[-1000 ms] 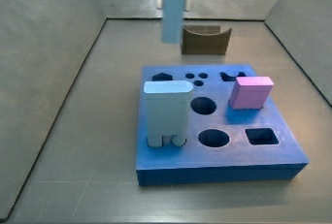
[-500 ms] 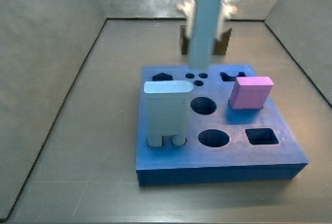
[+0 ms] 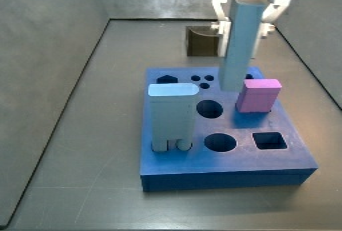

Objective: Pick up the rectangle object. Move to above the board. Insert the rectangle object.
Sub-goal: Insert the rectangle object.

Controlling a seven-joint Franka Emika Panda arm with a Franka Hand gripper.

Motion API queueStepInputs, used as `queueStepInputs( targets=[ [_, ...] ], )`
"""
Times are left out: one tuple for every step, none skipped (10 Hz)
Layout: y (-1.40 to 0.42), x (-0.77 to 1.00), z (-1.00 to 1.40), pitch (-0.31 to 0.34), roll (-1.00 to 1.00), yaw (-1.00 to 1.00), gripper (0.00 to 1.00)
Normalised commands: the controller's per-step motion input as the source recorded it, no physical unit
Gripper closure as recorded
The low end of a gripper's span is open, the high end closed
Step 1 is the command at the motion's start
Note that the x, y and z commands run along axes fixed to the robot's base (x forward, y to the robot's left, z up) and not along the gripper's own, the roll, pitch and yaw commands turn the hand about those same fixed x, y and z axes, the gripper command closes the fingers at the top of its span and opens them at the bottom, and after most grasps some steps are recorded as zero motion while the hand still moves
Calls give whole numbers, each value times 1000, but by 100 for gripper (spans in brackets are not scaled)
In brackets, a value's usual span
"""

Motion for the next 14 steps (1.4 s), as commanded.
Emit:
queueStepInputs(
  targets=[
    [-654, 846, 177, 0, 0, -40, 100],
    [-666, 737, 37, 0, 0, -106, 100],
    [-614, 594, -11, 0, 17, -189, 100],
    [-69, 37, 0, 0, 20, 0, 100],
    [-54, 0, 0, 0, 0, 0, 100],
    [-100, 89, 0, -6, 0, -900, 100],
    [0, 0, -34, -31, 0, -1000, 100],
    [0, 0, -34, -26, 0, -1000, 100],
    [0, 0, -37, -31, 0, -1000, 100],
    [0, 0, -37, -20, 0, -1000, 100],
    [0, 0, -40, -29, 0, -1000, 100],
    [0, 0, -40, -26, 0, -1000, 100],
    [0, 0, -46, -29, 0, -1000, 100],
    [0, 0, -46, -31, 0, -1000, 100]
  ],
)
